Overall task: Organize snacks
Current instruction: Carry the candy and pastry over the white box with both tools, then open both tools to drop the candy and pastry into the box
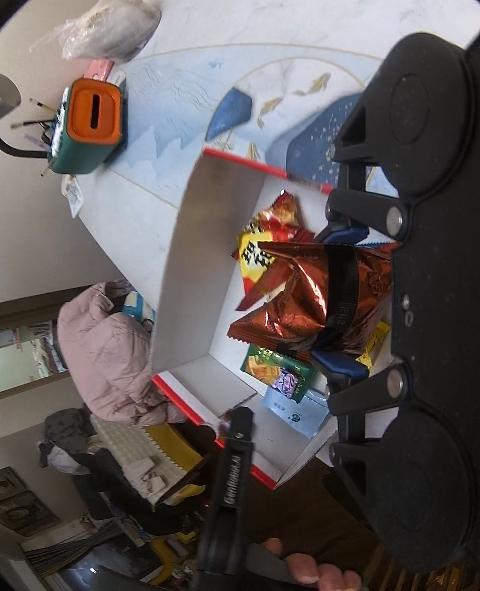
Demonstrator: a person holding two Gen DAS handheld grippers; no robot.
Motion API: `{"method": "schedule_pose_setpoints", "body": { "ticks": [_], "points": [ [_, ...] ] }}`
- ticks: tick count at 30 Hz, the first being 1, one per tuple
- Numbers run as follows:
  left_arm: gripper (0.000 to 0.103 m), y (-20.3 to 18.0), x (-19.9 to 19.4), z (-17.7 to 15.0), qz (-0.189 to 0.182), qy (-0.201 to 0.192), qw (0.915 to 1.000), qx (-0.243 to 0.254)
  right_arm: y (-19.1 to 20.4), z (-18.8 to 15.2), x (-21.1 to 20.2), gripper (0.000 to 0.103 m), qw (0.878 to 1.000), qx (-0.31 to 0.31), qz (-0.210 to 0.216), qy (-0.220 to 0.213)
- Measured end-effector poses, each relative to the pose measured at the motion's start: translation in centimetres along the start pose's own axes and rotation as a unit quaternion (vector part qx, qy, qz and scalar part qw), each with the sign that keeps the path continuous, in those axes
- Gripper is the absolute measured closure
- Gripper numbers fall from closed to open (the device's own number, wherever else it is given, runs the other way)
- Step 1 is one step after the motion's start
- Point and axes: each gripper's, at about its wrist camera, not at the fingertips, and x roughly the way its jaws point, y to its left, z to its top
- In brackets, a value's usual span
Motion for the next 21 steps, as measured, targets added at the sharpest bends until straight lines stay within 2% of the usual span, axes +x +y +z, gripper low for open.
{"method": "schedule_pose_setpoints", "body": {
  "ticks": [9,19,21],
  "points": [
    [0.069,0.1,3.7,1.1,0.013,0.029,0.9994,0.013,1.4,-0.1,2.7,0.047,0.999,-0.025,0.006,0.034],
    [0.069,-2.3,5.3,0.0,-0.008,0.051,0.9963,0.070,1.2,-0.3,4.0,0.046,0.999,-0.022,0.007,0.044],
    [0.069,-2.7,6.0,-0.2,-0.001,0.062,0.9949,0.079,1.2,-0.1,4.2,0.045,0.999,-0.024,0.007,0.045]
  ]
}}
